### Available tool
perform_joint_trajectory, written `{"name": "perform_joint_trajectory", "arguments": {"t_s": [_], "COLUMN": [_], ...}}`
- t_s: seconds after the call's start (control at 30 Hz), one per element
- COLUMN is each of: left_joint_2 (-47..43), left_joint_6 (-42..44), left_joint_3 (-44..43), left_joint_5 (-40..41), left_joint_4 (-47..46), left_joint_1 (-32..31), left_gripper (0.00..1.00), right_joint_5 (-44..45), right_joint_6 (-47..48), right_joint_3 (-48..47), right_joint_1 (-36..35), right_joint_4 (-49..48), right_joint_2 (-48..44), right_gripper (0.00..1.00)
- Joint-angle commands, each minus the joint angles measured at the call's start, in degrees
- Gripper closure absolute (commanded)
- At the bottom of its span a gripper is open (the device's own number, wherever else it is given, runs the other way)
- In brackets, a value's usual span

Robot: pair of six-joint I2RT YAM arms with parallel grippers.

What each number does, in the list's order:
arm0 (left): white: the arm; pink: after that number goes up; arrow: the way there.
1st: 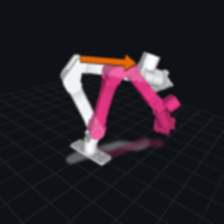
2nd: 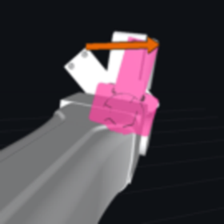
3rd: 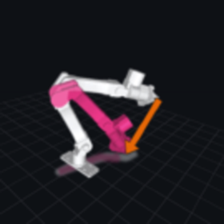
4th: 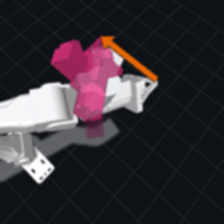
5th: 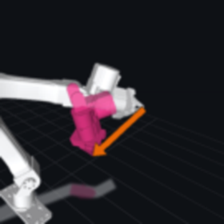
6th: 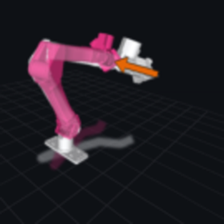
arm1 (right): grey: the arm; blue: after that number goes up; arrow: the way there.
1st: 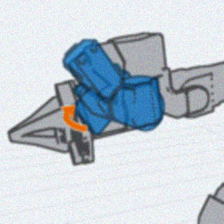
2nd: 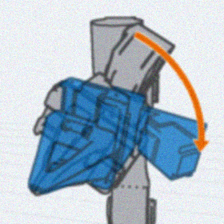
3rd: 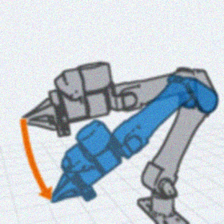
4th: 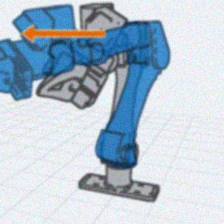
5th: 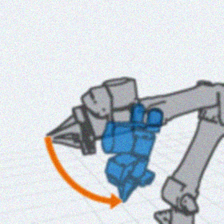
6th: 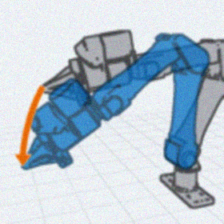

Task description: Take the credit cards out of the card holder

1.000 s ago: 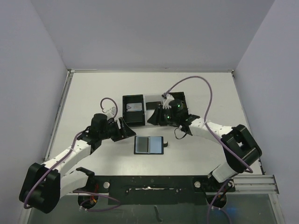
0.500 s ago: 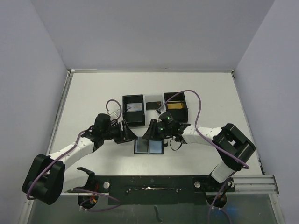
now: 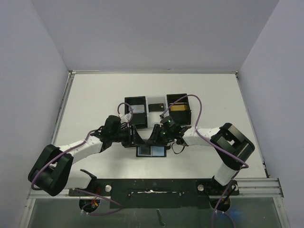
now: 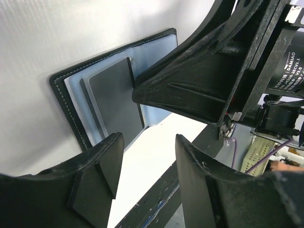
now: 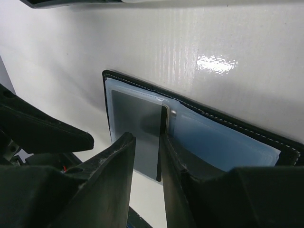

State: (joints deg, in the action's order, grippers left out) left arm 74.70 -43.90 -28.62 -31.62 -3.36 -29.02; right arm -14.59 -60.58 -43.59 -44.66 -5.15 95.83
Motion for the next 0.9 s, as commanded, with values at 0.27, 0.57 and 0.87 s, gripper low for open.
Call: {"name": "perform_joint_trajectory", "arguments": {"t_s": [0.27,0.57,0.87], "left_joint_2": [4.89,6.24,6.18], "left_joint_6": [6.85,6.89,7.5], "left_joint_3": [-7.09,-6.36,-5.73], "left_joint_5": [7.25,10.1,8.93], "left_joint_4": [2.78,4.47,3.61], "left_joint_1": [-4.63,-5.52,-5.76], "left_gripper": [0.58,0.61,0.61], "right_joint_5": [2.27,4.36,3.84], "right_joint_6": [-0.6,0.69,0.19], "right_joint_3": [-0.17,-2.54,-2.37], "right_joint_1": [0.31,0.28,0.1], "right_joint_4": [2.37,8.32,7.92], "right_joint_2": [-1.4,-2.12,-2.1], "right_gripper": [0.7,0.7,0.7]}}
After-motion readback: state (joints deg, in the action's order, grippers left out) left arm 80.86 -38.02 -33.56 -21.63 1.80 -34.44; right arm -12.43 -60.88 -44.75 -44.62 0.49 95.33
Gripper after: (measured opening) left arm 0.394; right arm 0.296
